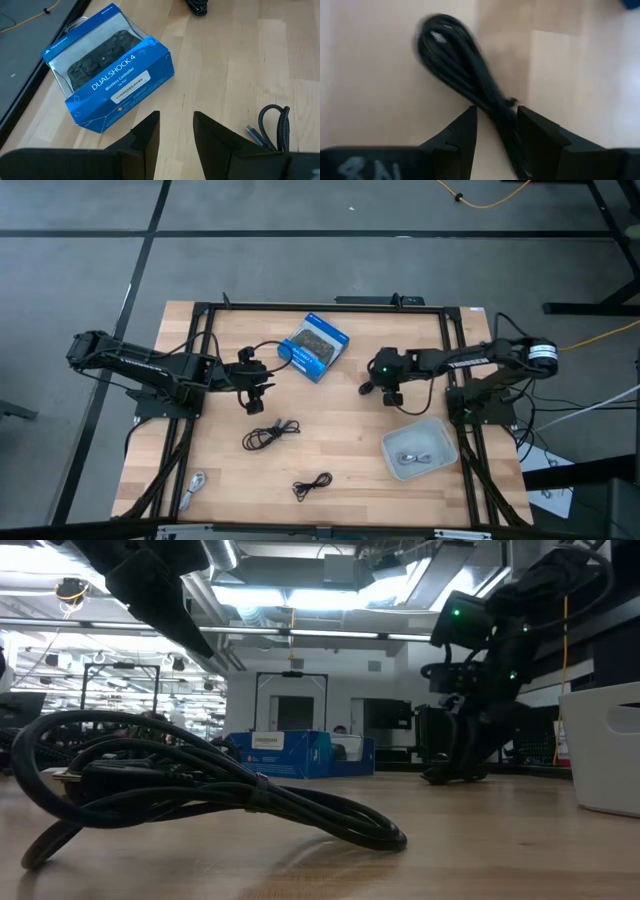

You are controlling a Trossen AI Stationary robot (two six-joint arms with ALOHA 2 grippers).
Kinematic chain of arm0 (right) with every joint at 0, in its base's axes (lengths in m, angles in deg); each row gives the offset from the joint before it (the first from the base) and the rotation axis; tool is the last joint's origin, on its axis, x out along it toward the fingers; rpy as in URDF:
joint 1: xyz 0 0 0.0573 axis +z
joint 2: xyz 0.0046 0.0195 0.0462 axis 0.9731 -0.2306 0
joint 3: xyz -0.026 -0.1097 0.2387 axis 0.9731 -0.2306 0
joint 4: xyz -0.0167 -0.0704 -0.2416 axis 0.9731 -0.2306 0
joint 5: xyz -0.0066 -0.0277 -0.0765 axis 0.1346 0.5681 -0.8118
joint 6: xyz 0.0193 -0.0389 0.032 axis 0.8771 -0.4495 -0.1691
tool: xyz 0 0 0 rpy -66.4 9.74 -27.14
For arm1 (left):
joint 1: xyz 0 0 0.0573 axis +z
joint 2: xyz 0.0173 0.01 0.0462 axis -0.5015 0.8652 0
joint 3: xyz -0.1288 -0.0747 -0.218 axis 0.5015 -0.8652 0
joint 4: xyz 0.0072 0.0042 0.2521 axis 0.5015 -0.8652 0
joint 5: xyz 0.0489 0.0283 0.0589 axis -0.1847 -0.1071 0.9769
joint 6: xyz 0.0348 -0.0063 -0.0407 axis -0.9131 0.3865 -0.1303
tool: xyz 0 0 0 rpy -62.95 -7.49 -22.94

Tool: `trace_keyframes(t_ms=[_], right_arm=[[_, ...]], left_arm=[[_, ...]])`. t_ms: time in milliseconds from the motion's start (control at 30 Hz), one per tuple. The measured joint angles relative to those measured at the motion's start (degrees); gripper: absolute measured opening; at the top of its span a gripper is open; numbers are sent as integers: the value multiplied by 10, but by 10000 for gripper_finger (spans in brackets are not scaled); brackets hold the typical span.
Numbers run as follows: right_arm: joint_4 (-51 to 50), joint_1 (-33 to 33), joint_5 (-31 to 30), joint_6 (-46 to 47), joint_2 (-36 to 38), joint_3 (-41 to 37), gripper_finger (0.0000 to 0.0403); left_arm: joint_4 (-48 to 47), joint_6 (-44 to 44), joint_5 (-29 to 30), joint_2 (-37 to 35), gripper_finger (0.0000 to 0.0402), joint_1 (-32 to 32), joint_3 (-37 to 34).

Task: Pick and place USB-C Cables
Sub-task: Put the top black charger cable into the gray bin

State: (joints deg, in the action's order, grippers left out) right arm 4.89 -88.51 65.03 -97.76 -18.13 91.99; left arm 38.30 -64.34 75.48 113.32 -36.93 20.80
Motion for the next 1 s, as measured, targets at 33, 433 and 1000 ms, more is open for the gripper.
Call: trace_keyframes(t_ms=[33, 433, 1000], right_arm=[[5, 0, -13, 0, -3, 0, 144], [22, -10, -14, 10, -47, 2, 144], [-4, 14, 30, 150, 9, -4, 37]], left_arm=[[0, 0, 0, 0, 111, 0, 0], [0, 0, 0, 0, 111, 0, 0], [0, 0, 0, 0, 111, 0, 0]])
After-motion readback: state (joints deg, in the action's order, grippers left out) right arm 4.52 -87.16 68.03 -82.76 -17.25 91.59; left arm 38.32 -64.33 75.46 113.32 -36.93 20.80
